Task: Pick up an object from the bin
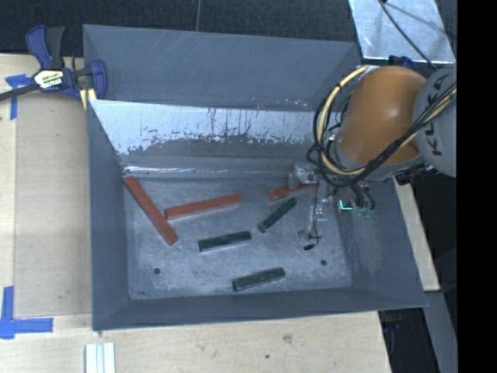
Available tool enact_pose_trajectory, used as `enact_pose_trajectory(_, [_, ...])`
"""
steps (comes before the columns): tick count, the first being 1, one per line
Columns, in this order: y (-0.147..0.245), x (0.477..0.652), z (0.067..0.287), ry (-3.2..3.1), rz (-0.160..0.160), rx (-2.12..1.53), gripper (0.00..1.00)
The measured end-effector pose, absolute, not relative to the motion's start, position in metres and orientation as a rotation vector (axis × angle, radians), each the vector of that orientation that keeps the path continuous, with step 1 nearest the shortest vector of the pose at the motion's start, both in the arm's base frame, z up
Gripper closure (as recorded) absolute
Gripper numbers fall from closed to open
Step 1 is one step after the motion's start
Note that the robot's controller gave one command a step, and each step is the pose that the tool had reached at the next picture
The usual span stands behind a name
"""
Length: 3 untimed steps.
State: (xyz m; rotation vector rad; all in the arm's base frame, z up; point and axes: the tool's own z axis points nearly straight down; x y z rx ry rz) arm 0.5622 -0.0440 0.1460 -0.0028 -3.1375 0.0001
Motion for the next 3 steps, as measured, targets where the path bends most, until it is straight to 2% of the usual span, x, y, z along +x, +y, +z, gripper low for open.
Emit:
enact_pose_trajectory(1, [-0.027, 0.593, 0.070, -3.042, 0.000, 0.794, 0.00])
enact_pose_trajectory(2, [-0.027, 0.593, 0.071, -3.045, -0.001, 0.791, 1.00])
enact_pose_trajectory(3, [-0.019, 0.588, 0.211, -3.044, 0.000, 0.792, 1.00])
